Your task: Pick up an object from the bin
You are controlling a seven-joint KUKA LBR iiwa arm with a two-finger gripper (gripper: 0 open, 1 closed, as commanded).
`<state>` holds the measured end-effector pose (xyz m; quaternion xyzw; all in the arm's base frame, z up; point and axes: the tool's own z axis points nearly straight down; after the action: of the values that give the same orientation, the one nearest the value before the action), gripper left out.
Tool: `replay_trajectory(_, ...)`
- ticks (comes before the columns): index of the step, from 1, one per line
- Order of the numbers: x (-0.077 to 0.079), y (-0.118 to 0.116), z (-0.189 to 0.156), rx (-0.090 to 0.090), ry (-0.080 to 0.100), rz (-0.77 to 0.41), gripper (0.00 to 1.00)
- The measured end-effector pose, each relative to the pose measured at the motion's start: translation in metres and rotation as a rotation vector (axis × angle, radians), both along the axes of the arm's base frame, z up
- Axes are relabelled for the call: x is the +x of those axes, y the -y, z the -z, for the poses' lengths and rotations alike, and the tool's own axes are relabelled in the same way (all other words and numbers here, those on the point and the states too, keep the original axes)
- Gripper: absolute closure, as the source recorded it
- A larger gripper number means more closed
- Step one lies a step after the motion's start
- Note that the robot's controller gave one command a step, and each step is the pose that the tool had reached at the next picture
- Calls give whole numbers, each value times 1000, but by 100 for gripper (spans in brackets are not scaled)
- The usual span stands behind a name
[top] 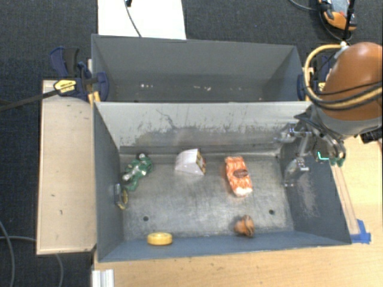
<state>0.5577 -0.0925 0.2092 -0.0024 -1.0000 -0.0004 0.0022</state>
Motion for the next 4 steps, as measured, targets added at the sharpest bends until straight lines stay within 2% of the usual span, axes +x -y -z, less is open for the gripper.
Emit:
replay_trajectory(1,2,0,-4,-1,8,-2,0)
replay_trajectory(2,9,-16,40,-3,16,-26,0)
replay_trajectory(3,26,-39,105,0,12,76,0)
replay_trajectory(4,11,-77,129,-5,18,79,0)
